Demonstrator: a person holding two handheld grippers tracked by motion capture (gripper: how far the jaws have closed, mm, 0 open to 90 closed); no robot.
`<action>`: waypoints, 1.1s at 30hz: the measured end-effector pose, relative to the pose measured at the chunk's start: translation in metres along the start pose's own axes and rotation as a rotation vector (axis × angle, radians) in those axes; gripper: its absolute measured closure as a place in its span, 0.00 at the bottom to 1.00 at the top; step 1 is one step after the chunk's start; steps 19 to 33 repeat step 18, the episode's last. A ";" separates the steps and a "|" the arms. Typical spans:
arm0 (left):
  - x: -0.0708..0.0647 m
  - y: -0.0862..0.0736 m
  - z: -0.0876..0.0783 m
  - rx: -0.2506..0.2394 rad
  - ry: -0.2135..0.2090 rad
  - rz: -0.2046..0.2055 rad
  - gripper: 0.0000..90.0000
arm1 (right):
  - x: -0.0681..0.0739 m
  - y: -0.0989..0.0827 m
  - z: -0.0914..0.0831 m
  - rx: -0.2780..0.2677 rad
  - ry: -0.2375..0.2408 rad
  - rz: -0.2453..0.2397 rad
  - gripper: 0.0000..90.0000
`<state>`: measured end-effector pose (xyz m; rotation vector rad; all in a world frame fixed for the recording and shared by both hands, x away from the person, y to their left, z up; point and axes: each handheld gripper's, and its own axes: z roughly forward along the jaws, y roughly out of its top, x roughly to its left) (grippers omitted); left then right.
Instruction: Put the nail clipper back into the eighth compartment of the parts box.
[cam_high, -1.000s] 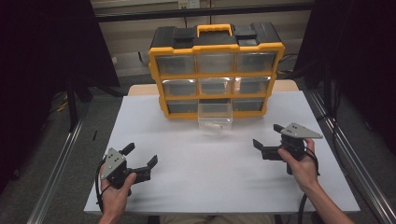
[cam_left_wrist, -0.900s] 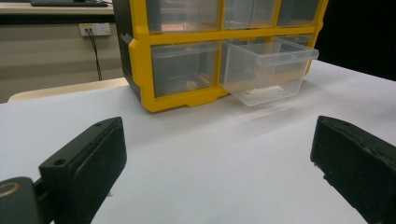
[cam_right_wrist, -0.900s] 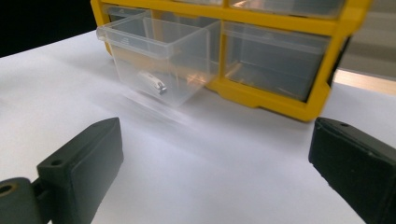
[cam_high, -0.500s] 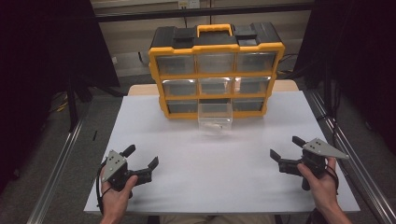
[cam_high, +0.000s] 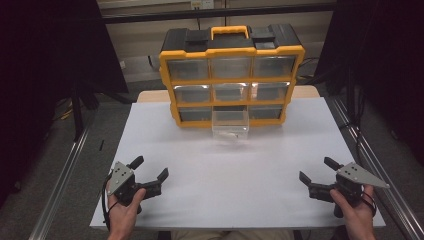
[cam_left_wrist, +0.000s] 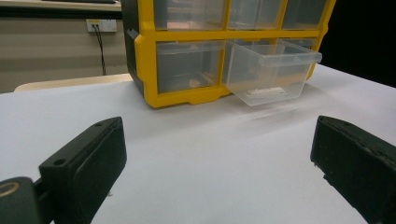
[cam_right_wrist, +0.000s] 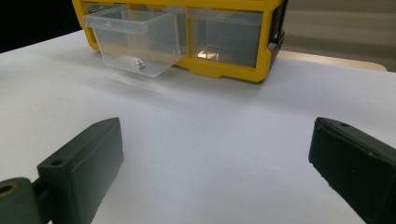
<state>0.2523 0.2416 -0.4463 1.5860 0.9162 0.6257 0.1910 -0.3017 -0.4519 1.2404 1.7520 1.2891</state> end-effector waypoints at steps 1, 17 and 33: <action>0.001 0.000 -0.001 0.009 0.000 0.019 0.04 | 0.000 0.000 0.000 -0.004 0.006 0.003 0.03; 0.002 0.001 0.006 0.019 -0.018 0.030 0.03 | -0.001 0.002 0.013 0.031 0.019 -0.002 0.02; 0.002 0.001 0.006 0.020 -0.020 0.031 0.04 | -0.001 0.002 0.013 0.033 0.017 -0.005 0.02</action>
